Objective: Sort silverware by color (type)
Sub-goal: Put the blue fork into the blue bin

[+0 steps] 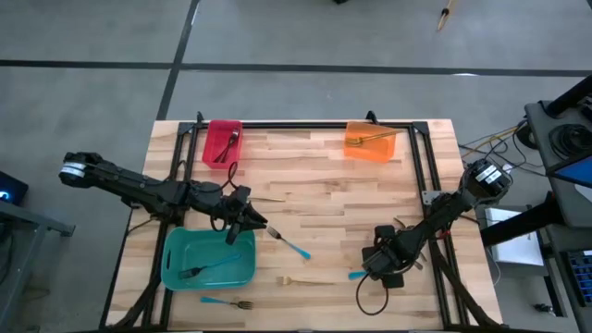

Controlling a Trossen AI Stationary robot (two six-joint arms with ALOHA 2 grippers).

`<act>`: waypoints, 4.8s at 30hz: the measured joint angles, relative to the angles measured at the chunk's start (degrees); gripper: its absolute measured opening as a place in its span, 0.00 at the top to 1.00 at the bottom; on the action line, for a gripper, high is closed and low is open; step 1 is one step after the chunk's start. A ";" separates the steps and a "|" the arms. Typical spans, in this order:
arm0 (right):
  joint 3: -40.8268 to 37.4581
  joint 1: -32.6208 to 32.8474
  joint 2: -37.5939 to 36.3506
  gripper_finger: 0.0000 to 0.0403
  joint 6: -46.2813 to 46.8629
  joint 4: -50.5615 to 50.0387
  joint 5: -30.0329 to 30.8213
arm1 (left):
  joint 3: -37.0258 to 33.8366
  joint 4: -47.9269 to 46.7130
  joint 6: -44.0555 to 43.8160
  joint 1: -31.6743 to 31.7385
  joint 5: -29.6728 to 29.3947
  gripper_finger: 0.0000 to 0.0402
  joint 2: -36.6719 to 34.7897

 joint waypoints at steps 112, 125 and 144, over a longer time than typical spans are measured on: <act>14.66 -37.54 2.12 0.97 -59.44 51.11 35.16 | 5.81 0.30 21.26 15.64 -12.11 0.56 -0.46; 16.46 -43.31 2.43 0.97 -62.15 53.87 32.75 | 5.79 6.32 24.38 20.95 -12.12 0.58 0.00; 16.46 -45.43 2.51 0.97 -63.24 56.70 25.43 | 5.79 10.33 26.50 22.29 -12.11 0.58 1.83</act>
